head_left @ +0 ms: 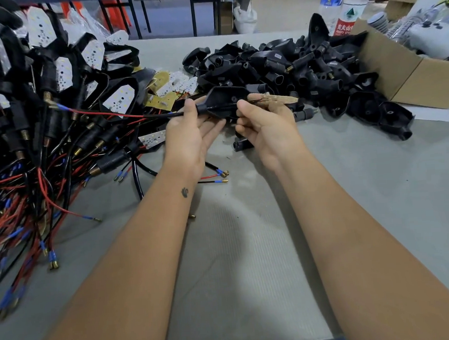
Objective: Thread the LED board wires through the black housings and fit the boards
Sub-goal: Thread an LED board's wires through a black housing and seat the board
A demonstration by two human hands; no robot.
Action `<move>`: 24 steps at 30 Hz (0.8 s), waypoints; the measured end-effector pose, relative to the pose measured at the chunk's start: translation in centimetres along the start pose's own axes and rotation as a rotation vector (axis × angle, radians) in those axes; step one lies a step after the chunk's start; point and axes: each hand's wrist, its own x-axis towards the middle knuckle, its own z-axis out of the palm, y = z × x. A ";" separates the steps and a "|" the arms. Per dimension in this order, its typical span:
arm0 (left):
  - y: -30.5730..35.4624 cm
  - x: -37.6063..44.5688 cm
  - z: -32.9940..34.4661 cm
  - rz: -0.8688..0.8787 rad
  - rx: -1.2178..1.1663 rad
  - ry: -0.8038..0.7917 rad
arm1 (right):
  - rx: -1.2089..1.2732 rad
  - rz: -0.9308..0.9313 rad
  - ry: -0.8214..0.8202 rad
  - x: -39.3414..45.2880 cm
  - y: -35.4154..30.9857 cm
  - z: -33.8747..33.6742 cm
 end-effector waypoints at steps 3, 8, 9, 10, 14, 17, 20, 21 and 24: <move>0.4 0.3 -0.5 0.017 -0.040 0.086 | 0.064 0.012 0.075 0.2 -0.3 -0.3; 0.7 0.4 -0.8 0.003 -0.038 0.142 | -0.183 -0.106 0.167 0.2 -0.6 -1.0; 0.7 0.3 -0.8 -0.001 -0.022 0.130 | -0.264 -0.136 0.184 0.1 -0.7 -1.0; 0.6 0.3 -0.8 -0.004 0.004 0.108 | -0.338 -0.164 0.195 0.0 -0.6 -0.9; 0.2 -0.1 -0.3 -0.010 0.172 0.009 | -0.479 -0.207 0.129 -0.2 -0.4 -0.6; -0.1 -0.1 0.0 -0.009 0.235 -0.048 | -0.531 -0.174 0.051 -0.3 -0.1 -0.3; -0.3 0.0 0.1 0.002 0.277 -0.108 | -0.622 -0.169 0.028 -0.1 0.3 -0.1; -0.3 0.0 0.0 0.007 0.284 -0.112 | -0.698 -0.190 0.047 0.1 0.4 -0.2; -0.3 0.0 -0.2 0.036 0.321 -0.077 | -0.911 -0.257 0.167 0.1 0.9 -0.3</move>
